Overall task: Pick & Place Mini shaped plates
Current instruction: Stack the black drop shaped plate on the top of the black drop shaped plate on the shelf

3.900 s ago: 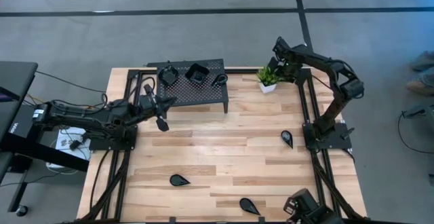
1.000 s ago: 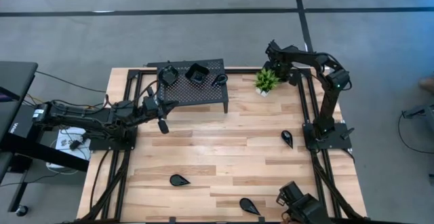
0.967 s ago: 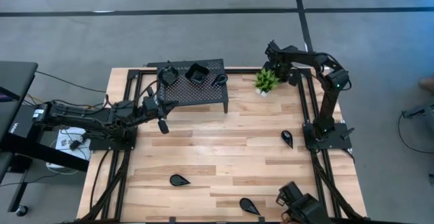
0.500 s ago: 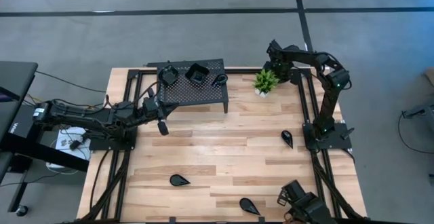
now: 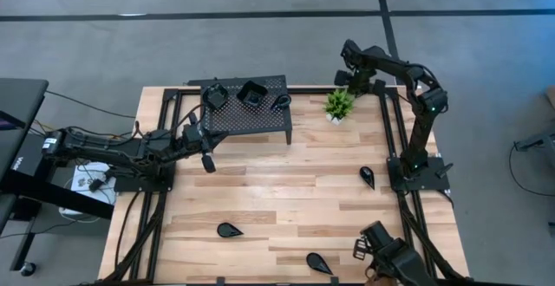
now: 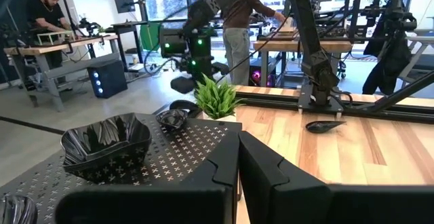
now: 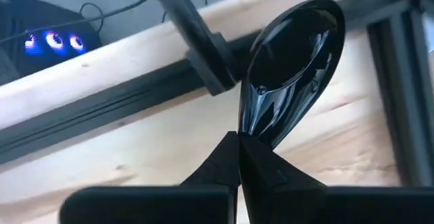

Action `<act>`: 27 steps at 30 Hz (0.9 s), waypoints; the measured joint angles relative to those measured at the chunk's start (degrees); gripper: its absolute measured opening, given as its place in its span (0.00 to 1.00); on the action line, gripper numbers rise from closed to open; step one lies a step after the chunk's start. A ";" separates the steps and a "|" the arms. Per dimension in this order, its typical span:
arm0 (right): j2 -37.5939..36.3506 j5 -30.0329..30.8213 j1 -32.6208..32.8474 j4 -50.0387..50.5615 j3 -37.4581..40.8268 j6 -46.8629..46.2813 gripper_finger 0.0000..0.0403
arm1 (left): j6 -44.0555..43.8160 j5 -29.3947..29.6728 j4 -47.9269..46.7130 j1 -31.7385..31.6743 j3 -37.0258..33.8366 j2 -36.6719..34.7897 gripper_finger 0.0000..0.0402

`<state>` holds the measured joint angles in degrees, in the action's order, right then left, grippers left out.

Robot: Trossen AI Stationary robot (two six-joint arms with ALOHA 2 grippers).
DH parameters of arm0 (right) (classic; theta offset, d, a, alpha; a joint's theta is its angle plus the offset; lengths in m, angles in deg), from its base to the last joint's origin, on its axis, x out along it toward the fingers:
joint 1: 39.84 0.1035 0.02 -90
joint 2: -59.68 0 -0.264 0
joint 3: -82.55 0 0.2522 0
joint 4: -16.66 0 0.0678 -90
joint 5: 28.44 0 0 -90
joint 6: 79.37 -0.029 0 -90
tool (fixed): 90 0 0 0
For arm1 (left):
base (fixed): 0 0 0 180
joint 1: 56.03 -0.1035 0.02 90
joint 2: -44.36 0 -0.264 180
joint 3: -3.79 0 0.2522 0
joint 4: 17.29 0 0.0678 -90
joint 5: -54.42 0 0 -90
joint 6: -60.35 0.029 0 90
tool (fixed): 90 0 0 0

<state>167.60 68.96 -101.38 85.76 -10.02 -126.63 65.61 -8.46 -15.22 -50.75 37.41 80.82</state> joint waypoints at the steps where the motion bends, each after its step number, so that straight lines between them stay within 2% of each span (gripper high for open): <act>1: 0.00 0.00 0.04 0.98 -1.16 0.85 0.00 | 0.00 0.00 0.01 0.00 0.00 0.00 0.03; 10: 0.00 0.11 2.17 13.26 -10.54 6.46 0.00 | 0.00 0.00 0.00 0.00 0.00 0.00 0.03; 17: -0.02 1.68 3.87 20.07 -22.06 6.88 0.00 | -0.02 0.00 0.01 0.00 0.00 0.00 0.03; 27: -0.07 -9.64 10.59 19.42 -38.32 2.94 0.00 | -0.02 0.00 0.01 0.00 0.00 0.00 0.03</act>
<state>167.53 59.33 -90.78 105.18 -48.35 -123.69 65.59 -8.46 -15.21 -50.75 37.41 80.82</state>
